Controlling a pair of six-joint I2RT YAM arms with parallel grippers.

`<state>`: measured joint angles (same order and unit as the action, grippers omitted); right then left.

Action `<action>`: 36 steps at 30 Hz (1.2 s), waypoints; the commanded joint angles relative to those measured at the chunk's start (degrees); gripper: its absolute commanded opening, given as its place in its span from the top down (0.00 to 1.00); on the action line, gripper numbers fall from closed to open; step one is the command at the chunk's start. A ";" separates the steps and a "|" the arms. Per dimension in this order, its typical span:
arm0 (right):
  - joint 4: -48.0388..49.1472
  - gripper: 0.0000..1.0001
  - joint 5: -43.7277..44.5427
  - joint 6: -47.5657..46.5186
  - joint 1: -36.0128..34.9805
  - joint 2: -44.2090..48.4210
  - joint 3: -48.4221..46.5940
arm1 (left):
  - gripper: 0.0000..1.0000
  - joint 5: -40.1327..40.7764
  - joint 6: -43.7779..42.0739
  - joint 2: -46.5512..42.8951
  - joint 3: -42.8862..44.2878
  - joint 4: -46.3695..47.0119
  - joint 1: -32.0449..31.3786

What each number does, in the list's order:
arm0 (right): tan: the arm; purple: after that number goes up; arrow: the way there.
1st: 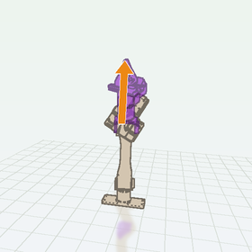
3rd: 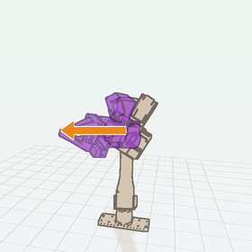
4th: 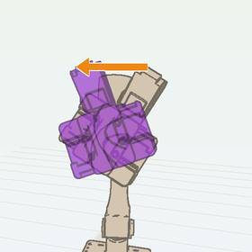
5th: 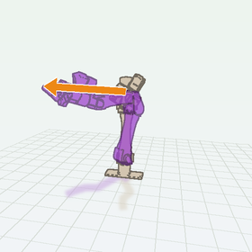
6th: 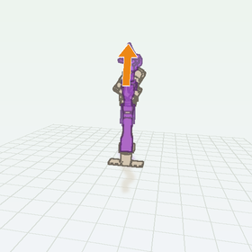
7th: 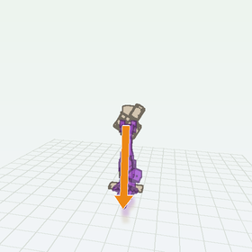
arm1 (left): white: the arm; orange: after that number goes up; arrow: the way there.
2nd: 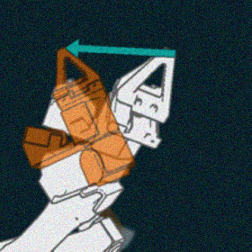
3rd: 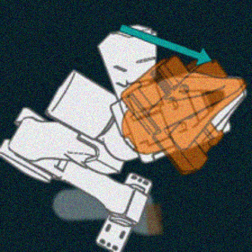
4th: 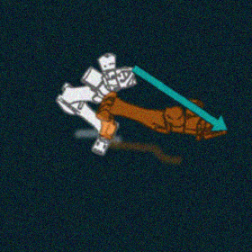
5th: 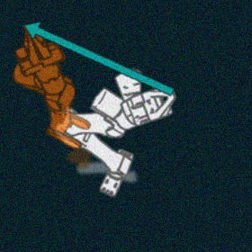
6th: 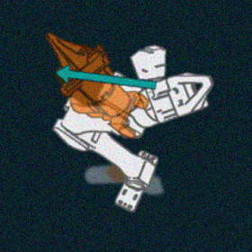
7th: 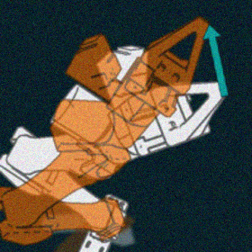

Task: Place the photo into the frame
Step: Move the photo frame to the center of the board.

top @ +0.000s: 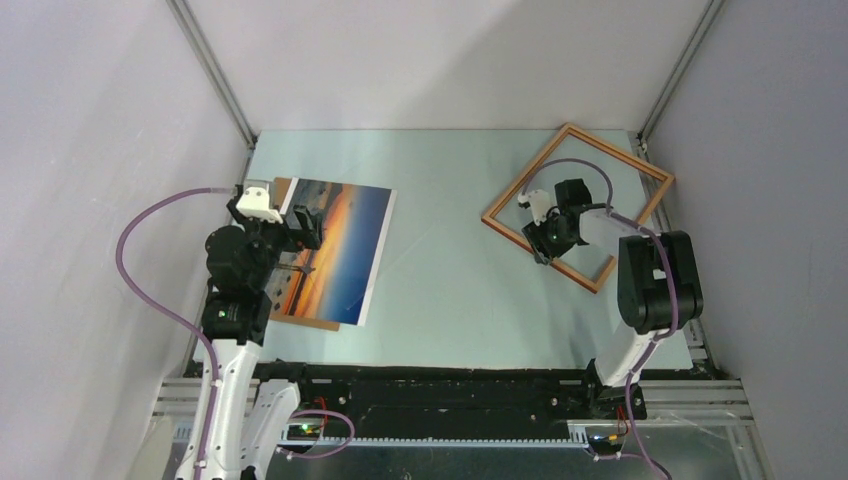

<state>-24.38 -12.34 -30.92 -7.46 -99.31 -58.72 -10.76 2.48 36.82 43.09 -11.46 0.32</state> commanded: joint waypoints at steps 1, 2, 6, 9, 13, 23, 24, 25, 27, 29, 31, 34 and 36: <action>-1.78 0.47 -1.47 -3.71 -0.81 -2.13 -3.59 | 0.02 -0.28 -1.51 0.01 0.34 1.24 1.37; -1.97 0.52 -1.69 -4.35 -0.98 -2.26 -3.66 | 0.02 -0.25 -1.56 -0.06 0.29 1.26 1.36; -4.40 0.73 -2.82 -6.63 -2.82 -2.26 -3.67 | 0.02 0.40 -1.61 0.00 0.24 1.55 1.65; -7.14 0.84 -4.06 -7.61 -5.33 -1.40 -3.37 | 0.02 1.40 -1.60 0.10 0.20 1.62 1.68; -6.90 0.94 -5.14 -9.29 -8.59 1.31 -0.17 | 0.02 2.06 -2.03 0.20 0.50 1.63 1.75; -7.33 1.00 -1.74 -16.48 -18.17 9.21 10.90 | 0.02 6.92 -4.41 1.57 2.58 1.32 1.77; -7.47 1.00 -1.33 -16.95 -19.38 10.71 11.65 | 0.02 7.45 -4.94 1.89 2.89 1.17 1.78; -7.54 1.00 -1.05 -17.85 -19.98 11.46 13.14 | 0.02 7.66 -5.21 2.79 3.06 1.04 1.72; -7.62 1.00 -0.16 -18.76 -22.59 14.50 15.18 | 0.02 8.43 -5.83 4.54 3.52 0.48 1.75; -7.93 1.00 0.39 -19.43 -24.35 16.24 16.78 | 0.02 8.88 -6.21 6.74 4.02 -0.36 1.74; -8.38 1.00 0.64 -20.01 -25.78 17.40 18.00 | 0.02 9.32 -6.53 9.31 4.36 -0.96 1.75; -8.68 1.00 1.88 -20.95 -27.55 18.48 19.54 | 0.02 9.96 -6.68 13.10 5.03 -1.72 1.75; -8.39 1.00 2.33 -21.02 -28.55 18.71 20.67 | 0.02 10.42 -6.50 15.25 5.57 -2.07 1.73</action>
<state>-29.74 -10.26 -49.45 -34.02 -80.95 -40.99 -2.17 -2.61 49.04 45.89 -12.45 1.69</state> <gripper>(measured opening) 0.239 0.985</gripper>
